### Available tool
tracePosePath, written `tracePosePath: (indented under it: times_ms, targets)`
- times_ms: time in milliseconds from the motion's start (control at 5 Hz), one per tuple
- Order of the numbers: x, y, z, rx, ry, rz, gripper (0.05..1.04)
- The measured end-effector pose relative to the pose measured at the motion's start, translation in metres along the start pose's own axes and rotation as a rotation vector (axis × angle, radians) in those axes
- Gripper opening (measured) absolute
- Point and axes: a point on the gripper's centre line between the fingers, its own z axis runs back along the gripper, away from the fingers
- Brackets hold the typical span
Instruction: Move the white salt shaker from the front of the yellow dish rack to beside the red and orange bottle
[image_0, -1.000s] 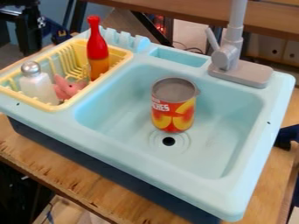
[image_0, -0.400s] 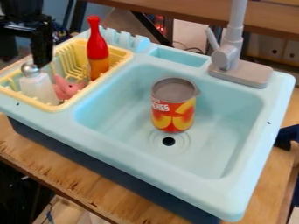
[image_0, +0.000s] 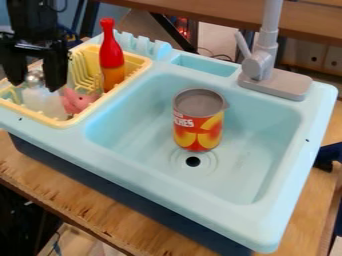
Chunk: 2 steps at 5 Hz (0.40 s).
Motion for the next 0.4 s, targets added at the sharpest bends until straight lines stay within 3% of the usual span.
tracePosePath:
  times_ms: [200, 400]
  targets:
    - [0.0019, -0.0051, -0.0024, 0.002, 0.009, -0.002, 0.688]
    - [0.0001, -0.0057, -0.0016, -0.002, 0.021, 0.003, 0.510]
